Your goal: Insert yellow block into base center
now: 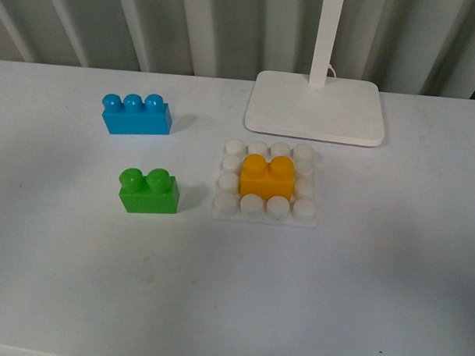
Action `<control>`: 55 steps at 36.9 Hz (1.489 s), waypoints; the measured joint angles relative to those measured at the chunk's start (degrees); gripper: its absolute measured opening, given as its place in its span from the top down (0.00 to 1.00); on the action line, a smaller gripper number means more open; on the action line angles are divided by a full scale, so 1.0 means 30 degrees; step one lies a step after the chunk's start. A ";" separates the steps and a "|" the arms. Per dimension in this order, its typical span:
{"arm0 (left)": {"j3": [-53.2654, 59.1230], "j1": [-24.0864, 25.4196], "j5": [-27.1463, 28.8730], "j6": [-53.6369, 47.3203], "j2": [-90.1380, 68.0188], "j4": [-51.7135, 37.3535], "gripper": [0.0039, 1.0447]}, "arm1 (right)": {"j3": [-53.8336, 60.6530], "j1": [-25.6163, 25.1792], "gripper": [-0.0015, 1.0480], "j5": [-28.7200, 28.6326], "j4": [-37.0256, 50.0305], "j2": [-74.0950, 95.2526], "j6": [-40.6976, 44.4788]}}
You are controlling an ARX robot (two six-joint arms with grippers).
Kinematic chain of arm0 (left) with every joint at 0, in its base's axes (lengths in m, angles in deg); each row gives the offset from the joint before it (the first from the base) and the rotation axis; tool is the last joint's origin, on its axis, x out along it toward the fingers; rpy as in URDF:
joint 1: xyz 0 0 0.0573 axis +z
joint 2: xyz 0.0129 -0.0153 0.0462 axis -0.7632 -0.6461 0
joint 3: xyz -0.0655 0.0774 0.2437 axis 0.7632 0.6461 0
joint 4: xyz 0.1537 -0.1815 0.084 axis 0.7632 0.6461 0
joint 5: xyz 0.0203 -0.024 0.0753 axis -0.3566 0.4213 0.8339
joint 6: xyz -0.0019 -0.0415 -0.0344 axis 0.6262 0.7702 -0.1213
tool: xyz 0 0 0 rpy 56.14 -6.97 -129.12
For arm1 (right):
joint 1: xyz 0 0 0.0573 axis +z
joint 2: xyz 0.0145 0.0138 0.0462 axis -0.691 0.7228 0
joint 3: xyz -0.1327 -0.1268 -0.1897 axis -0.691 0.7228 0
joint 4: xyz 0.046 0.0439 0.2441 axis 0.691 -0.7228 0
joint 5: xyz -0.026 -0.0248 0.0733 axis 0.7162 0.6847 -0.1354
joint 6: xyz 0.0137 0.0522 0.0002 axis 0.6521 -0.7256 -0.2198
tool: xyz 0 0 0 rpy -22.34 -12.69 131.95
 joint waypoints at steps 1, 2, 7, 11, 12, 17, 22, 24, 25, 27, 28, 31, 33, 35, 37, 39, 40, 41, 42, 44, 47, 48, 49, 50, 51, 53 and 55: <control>0.0248 0.0168 -0.0146 -0.0109 0.0248 0.0007 0.65 | 0.0000 0.0000 0.09 0.0000 0.0000 0.0000 0.0000; 0.0474 0.0328 -0.0270 -0.0168 0.0488 0.0015 0.69 | -0.0007 0.0000 0.09 0.0007 0.0000 0.0000 0.0000; 0.2149 0.1625 -0.1523 -0.0481 0.2834 0.0590 0.96 | 0.0000 0.0000 0.09 0.0007 0.0000 0.0000 0.0000; 0.2929 0.2295 -0.2055 -0.0539 0.4182 0.1224 0.96 | 0.0000 0.0000 0.09 0.0000 0.0000 0.0000 0.0000; 0.3045 0.2390 -0.2149 -0.0539 0.4422 0.1355 0.96 | 0.0000 0.0000 0.09 0.0000 0.0000 0.0000 0.0000; 0.3643 0.2871 -0.2747 -0.0583 0.5858 0.2135 0.96 | 0.0000 0.0000 0.09 0.0007 0.0000 0.0000 0.0000; 0.4240 0.3599 -0.3439 -0.0583 0.7650 0.3359 0.96 | -0.0007 0.0000 0.09 0.0000 0.0000 0.0000 0.0000; 0.4532 0.4677 -0.4772 -0.0597 0.8422 0.3883 0.96 | 0.0000 0.0000 0.09 0.0000 0.0000 0.0000 0.0000; 0.4896 0.4998 -0.4896 -0.0597 0.8510 0.3300 0.96 | 0.0000 0.0000 0.09 0.0000 0.0000 0.0000 0.0000; 0.5195 0.5209 -0.4860 -0.0590 0.8823 0.3359 0.96 | 0.0000 0.0000 0.09 0.0015 0.0000 0.0000 0.0000; 0.5260 0.5224 -0.4881 -0.0597 0.8954 0.3490 0.96 | -0.0007 0.0000 0.09 0.0015 0.0000 0.0000 0.0000; 0.5304 0.5224 -0.5005 -0.0597 0.9697 0.4299 0.96 | 0.0000 0.0000 0.09 0.0000 0.0000 0.0000 0.0000; 0.5304 0.5238 -0.5005 -0.0597 1.0615 0.5085 0.96 | -0.0007 0.0000 0.09 0.0000 0.0000 0.0000 0.0000; 0.5304 0.5246 -0.4991 -0.0597 1.1387 0.5741 0.96 | 0.0000 0.0000 0.09 0.0000 0.0000 0.0000 0.0000; 0.5304 0.5246 -0.4998 -0.0597 1.2087 0.6390 0.96 | -0.0007 0.0000 0.09 0.0007 0.0000 0.0000 0.0000; 0.5304 0.5246 -0.5005 -0.0597 1.2590 0.6900 0.96 | -0.0007 0.0000 0.09 0.0007 0.0000 0.0000 0.0000; 0.5304 0.5246 -0.5005 -0.0597 1.2837 0.7155 0.96 | -0.0007 0.0000 0.09 0.0007 0.0000 0.0000 0.0000; 0.5304 0.5246 -0.5005 -0.0597 1.3085 0.7395 0.96 | -0.0007 0.0000 0.09 0.0007 0.0000 0.0000 0.0000; 0.5311 0.5246 -0.4998 -0.0597 1.3500 0.7759 0.96 | -0.0007 0.0000 0.09 0.0000 0.0000 0.0000 0.0000; 0.5311 0.5246 -0.4998 -0.0597 1.4018 0.8233 0.96 | -0.0007 0.0000 0.09 0.0000 0.0000 0.0000 0.0000; 0.5311 0.5246 -0.5005 -0.0597 1.4717 0.8939 0.96 | 0.0000 0.0000 0.09 0.0007 -0.0007 0.0000 0.0000; 0.5311 0.5246 -0.5005 -0.0597 1.4885 0.9100 0.96 | 0.0000 0.0000 0.09 0.0007 0.0000 0.0000 0.0000; 0.5311 0.5246 -0.5005 -0.0597 1.5169 0.9369 0.96 | 0.0000 0.0000 0.09 0.0007 0.0000 0.0000 0.0000; 0.5311 0.5246 -0.5005 -0.0597 1.5373 0.9559 0.96 | 0.0000 0.0000 0.09 0.0007 0.0000 0.0000 0.0000; 0.5311 0.5246 -0.5005 -0.0597 1.5650 0.9828 0.96 | 0.0000 0.0000 0.09 0.0007 -0.0007 0.0000 0.0000; 0.5311 0.5246 -0.4998 -0.0597 1.6087 1.0273 0.96 | 0.0000 0.0000 0.09 0.0007 -0.0007 0.0000 0.0000; 0.5311 0.5246 -0.5005 -0.0605 1.6531 1.0717 0.96 | -0.0007 0.0000 0.09 0.0007 0.0000 0.0000 0.0000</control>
